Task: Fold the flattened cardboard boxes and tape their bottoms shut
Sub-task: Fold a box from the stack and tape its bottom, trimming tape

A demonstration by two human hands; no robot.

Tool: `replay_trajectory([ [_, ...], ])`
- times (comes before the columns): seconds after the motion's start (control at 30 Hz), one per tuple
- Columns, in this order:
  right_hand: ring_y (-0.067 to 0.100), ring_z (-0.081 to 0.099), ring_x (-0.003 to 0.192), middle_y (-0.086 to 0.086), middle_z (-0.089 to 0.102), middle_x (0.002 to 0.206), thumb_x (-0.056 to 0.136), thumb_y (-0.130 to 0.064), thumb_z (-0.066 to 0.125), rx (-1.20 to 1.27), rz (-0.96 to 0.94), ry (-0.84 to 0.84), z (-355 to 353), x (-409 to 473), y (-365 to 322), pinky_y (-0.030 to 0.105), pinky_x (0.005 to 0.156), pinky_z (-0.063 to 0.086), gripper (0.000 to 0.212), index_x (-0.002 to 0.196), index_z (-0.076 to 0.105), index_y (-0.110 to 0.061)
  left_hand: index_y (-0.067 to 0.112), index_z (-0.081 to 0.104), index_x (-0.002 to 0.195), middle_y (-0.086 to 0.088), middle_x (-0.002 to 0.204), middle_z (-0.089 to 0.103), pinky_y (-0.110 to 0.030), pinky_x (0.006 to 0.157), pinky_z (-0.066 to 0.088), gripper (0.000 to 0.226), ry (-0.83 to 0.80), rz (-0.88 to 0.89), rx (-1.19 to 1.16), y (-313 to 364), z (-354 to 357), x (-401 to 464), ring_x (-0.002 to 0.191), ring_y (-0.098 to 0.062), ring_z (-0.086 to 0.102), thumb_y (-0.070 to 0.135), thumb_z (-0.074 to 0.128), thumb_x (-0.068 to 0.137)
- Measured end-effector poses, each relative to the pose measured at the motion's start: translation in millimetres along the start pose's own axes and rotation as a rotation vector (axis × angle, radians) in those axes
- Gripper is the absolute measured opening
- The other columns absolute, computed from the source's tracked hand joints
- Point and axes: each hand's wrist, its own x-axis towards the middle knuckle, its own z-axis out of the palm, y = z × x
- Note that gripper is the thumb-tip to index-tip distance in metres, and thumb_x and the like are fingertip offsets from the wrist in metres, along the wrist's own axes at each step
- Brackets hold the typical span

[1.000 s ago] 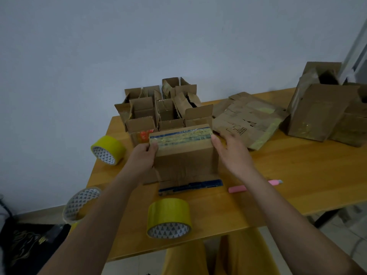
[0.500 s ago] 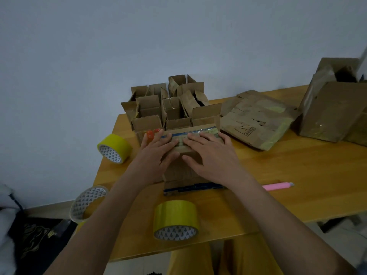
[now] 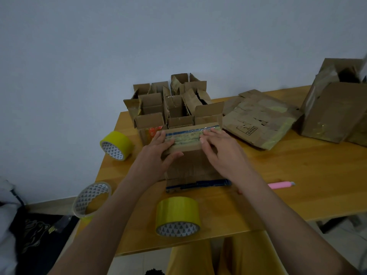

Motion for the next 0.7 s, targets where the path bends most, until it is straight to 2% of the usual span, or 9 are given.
replay_trajectory([
  [0.17,0.018,0.025,0.146,0.005,0.046,0.148,0.103,-0.038,0.039,0.047,0.031,0.047,6,-7,3,0.025,0.113,0.015,0.042,0.135,0.058,-0.018,0.017,0.046,0.142,-0.006,0.159,0.021,-0.033,0.118,0.012,0.063,0.041,-0.011,-0.067,-1,0,-1,0.148,-0.015,0.014,0.048,0.058,0.089],
  [0.23,0.020,0.023,0.147,0.007,0.042,0.151,0.099,-0.045,0.041,0.082,0.007,0.034,6,-11,9,0.029,0.115,0.015,0.046,0.134,0.058,-0.020,0.018,0.052,0.138,-0.008,0.159,0.022,-0.039,0.120,0.020,0.062,0.058,-0.051,-0.132,-1,-1,-1,0.148,-0.020,0.019,0.047,0.064,0.085],
  [0.3,0.017,0.027,0.145,0.005,0.044,0.150,0.092,-0.054,0.042,0.147,-0.008,-0.002,0,-10,17,0.031,0.118,0.019,0.055,0.133,0.058,-0.022,0.019,0.058,0.132,-0.009,0.158,0.026,-0.040,0.115,0.034,0.061,0.082,-0.086,-0.202,-3,-1,0,0.144,-0.023,0.029,0.047,0.070,0.079],
  [0.37,0.009,0.034,0.141,0.001,0.050,0.145,0.082,-0.055,0.053,0.277,0.042,0.000,-7,-8,21,0.025,0.118,0.022,0.059,0.129,0.061,-0.021,0.019,0.064,0.126,-0.007,0.156,0.031,-0.030,0.107,0.043,0.060,0.115,-0.104,-0.273,-6,-1,1,0.139,-0.017,0.035,0.044,0.075,0.073],
  [0.5,-0.006,0.036,0.133,-0.010,0.050,0.143,0.070,-0.051,0.069,0.457,0.171,0.054,-9,-7,21,0.012,0.111,0.028,0.066,0.129,0.062,-0.022,0.016,0.067,0.123,0.008,0.151,0.038,-0.004,0.087,0.043,0.062,0.134,-0.148,-0.524,-8,3,1,0.130,0.004,0.037,0.036,0.080,0.066],
  [0.57,-0.011,0.029,0.131,-0.017,0.040,0.148,0.070,-0.050,0.072,0.512,0.233,0.072,-8,-10,20,0.000,0.098,0.024,0.075,0.139,0.053,-0.027,0.017,0.056,0.134,0.017,0.138,0.048,-0.008,0.086,0.048,0.071,0.105,-0.203,-0.766,-10,2,1,0.118,0.011,0.049,0.029,0.080,0.068],
  [0.63,-0.011,0.027,0.127,-0.016,0.039,0.150,0.073,-0.046,0.075,0.566,0.291,0.083,-6,-12,23,-0.005,0.088,0.021,0.079,0.144,0.045,-0.030,0.016,0.045,0.143,0.009,0.132,0.057,-0.024,0.095,0.052,0.079,0.082,-0.282,-0.914,-15,3,3,0.114,0.000,0.059,0.033,0.076,0.073],
  [0.7,-0.010,0.029,0.123,-0.014,0.043,0.148,0.076,-0.044,0.075,0.596,0.319,0.080,-5,-11,24,-0.005,0.086,0.022,0.076,0.145,0.044,-0.031,0.015,0.052,0.138,0.005,0.120,0.066,-0.025,0.087,0.055,0.058,0.070,-0.310,-0.850,-16,4,4,0.108,-0.007,0.063,0.033,0.068,0.085],
])
